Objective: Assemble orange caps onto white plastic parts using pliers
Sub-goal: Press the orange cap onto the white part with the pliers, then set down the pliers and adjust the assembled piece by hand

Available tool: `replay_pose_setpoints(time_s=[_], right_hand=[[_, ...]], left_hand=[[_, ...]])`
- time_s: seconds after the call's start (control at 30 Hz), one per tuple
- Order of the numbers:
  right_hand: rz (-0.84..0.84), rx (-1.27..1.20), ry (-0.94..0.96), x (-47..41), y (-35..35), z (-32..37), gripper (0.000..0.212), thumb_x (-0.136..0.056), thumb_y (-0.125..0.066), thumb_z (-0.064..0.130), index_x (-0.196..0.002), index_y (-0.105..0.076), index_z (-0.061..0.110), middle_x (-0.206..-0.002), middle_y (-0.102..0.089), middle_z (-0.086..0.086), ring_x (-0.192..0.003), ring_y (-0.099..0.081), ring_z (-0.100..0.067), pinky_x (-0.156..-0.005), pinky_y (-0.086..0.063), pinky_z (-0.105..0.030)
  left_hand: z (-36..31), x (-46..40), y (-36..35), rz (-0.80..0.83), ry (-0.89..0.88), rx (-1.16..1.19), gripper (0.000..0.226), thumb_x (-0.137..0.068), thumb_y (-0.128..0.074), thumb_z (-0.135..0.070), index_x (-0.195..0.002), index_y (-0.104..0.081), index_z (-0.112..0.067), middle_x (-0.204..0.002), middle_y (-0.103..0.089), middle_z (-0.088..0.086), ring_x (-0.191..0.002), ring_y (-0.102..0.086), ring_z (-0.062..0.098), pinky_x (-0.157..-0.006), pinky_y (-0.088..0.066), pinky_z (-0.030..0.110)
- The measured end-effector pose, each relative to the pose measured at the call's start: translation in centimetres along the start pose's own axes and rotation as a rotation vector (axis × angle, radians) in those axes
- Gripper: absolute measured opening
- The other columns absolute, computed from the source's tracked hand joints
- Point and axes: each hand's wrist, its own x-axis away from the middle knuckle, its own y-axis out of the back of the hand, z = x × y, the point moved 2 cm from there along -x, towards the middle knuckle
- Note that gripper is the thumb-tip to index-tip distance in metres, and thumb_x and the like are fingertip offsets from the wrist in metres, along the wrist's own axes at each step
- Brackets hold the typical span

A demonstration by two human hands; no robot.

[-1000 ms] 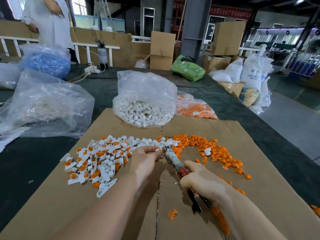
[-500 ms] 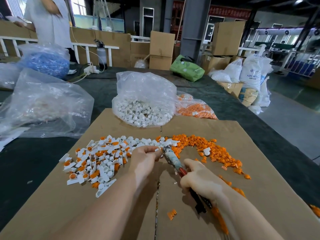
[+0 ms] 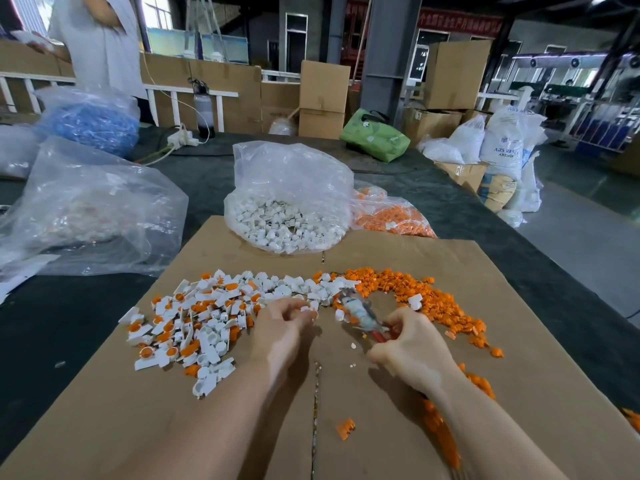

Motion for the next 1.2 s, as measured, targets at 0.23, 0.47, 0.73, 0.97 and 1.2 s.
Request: replay_pose_setpoints(time_s=[0.23,0.47,0.73,0.97,1.2], right_hand=[[-0.234,0.543,0.044,-1.7,0.1,-1.8,0.063,-0.076,-0.064,0.057,-0.124,-0.051,0.019,-0.12,-0.051,-0.002,-0.115,-0.044,-0.022,-0.097,-0.039,-0.034],[-0.385,0.624,0.396,-0.6,-1.9,0.1,0.039,-0.09,-0.056,0.041,-0.125,-0.055,0.023,-0.125,-0.052,-0.001,-0.118,-0.045,-0.023,-0.104,-0.028,-0.042],[-0.382,0.174,0.732,0.5,-5.1,1.4,0.013,-0.071,-0.077,0.001,-0.074,-0.068,0.009,-0.073,-0.064,-0.001,-0.071,-0.06,-0.018,-0.062,-0.053,-0.03],[-0.413,0.12,0.727,0.7,-5.6,0.8,0.014,-0.073,-0.075,-0.003,-0.08,-0.07,0.008,-0.076,-0.066,0.0,-0.072,-0.062,-0.014,-0.069,-0.045,-0.016],[-0.418,0.082,0.723,0.9,-5.5,0.6,0.019,-0.073,-0.074,-0.004,-0.088,-0.072,0.008,-0.082,-0.066,0.001,-0.079,-0.062,-0.014,-0.072,-0.049,-0.019]], left_hand=[[1.0,0.5,-0.6,0.036,-0.176,-0.261,0.015,-0.093,-0.057,-0.016,-0.101,-0.063,-0.027,-0.089,-0.062,-0.01,-0.087,-0.056,0.004,-0.069,-0.037,0.002],[1.2,0.3,-0.6,0.043,-0.24,-0.321,0.009,-0.089,-0.063,-0.02,-0.086,-0.066,-0.028,-0.081,-0.064,-0.017,-0.079,-0.057,-0.001,-0.061,-0.037,0.0],[1.3,1.0,-0.5,0.136,-0.305,-0.331,0.024,-0.085,-0.066,-0.018,-0.092,-0.065,-0.042,-0.088,-0.064,-0.024,-0.083,-0.055,-0.013,-0.071,-0.039,0.001],[1.5,1.3,-1.0,0.133,-0.425,-0.507,0.032,-0.08,-0.074,-0.022,-0.107,-0.064,-0.035,-0.098,-0.06,-0.021,-0.095,-0.053,-0.001,-0.083,-0.041,0.012],[1.6,1.4,-0.9,0.111,-0.438,-0.48,0.032,-0.081,-0.072,-0.017,-0.108,-0.064,-0.03,-0.1,-0.061,-0.019,-0.093,-0.055,-0.003,-0.079,-0.04,0.006]])
